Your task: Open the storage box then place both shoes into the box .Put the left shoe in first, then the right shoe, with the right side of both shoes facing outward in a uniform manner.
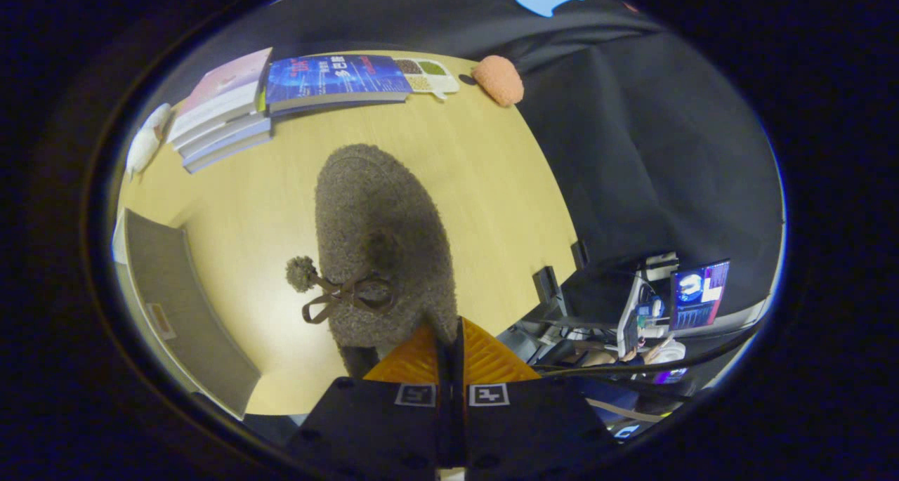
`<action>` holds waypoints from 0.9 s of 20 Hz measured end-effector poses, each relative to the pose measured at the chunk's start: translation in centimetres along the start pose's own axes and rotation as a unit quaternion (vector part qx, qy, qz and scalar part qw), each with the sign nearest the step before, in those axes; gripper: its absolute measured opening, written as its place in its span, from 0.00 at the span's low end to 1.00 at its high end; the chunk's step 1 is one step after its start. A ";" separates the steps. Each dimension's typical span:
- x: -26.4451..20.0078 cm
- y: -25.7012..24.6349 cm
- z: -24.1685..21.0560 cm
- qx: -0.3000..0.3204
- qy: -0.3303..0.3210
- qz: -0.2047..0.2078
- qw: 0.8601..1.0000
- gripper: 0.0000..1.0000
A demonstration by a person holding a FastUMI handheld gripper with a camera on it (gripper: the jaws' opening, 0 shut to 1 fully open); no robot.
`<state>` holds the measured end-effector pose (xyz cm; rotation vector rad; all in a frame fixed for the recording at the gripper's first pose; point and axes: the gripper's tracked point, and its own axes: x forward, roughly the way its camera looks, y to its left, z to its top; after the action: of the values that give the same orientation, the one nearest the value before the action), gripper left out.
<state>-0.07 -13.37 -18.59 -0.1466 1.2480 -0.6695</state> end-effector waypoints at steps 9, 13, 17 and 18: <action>-13.0 5.9 -0.9 -0.065 -0.041 0.036 0.996 0.04; -16.8 12.6 -1.7 -0.080 -0.062 0.115 0.988 0.03; -17.9 17.5 -3.4 -0.101 -0.059 0.157 0.981 0.03; -17.6 18.5 -3.7 -0.102 -0.058 0.164 0.979 0.03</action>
<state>1.03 11.93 -13.68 -0.1423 1.1910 -0.2432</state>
